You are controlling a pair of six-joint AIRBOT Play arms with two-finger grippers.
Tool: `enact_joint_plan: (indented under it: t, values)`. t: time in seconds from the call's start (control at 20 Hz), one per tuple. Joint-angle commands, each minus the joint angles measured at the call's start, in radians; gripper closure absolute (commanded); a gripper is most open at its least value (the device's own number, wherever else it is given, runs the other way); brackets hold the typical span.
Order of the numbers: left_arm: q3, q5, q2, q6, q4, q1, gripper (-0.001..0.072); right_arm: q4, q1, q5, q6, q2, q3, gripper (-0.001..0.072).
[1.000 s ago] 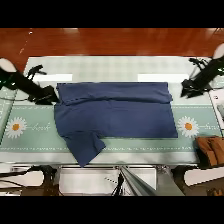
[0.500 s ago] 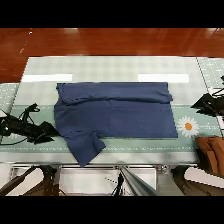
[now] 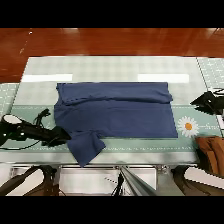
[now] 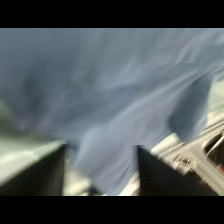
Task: Fold the shirts.
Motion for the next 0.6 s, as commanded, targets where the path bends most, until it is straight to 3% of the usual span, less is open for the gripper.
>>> enact_joint_plan:
  t: [0.0,0.1,0.25,0.35,0.45,0.55]
  values:
    - [-0.024,0.202,-0.036,-0.071,-0.04,-0.049,0.0518,0.02,-0.001,0.014,-0.002,0.002,-0.001,0.0228]
    - [-0.024,0.214,-0.037,-0.073,-0.051,-0.049,0.0684,0.011,-0.001,0.011,-0.002,0.011,-0.001,0.0228]
    - [-0.024,0.194,-0.036,-0.072,-0.051,-0.049,0.0685,-0.185,-0.006,0.041,0.027,0.014,-0.042,0.0228]
    - [-0.024,0.184,-0.036,-0.056,-0.051,-0.049,0.0685,-0.142,-0.026,0.036,0.014,0.032,-0.146,0.0226]
    - [-0.024,0.182,-0.036,-0.033,-0.055,-0.049,0.0685,-0.094,-0.026,0.036,-0.072,0.068,-0.26,0.0142]
    - [-0.023,0.182,-0.036,-0.027,-0.055,-0.049,0.0685,-0.088,-0.026,0.018,-0.092,0.1,-0.345,0.0134]
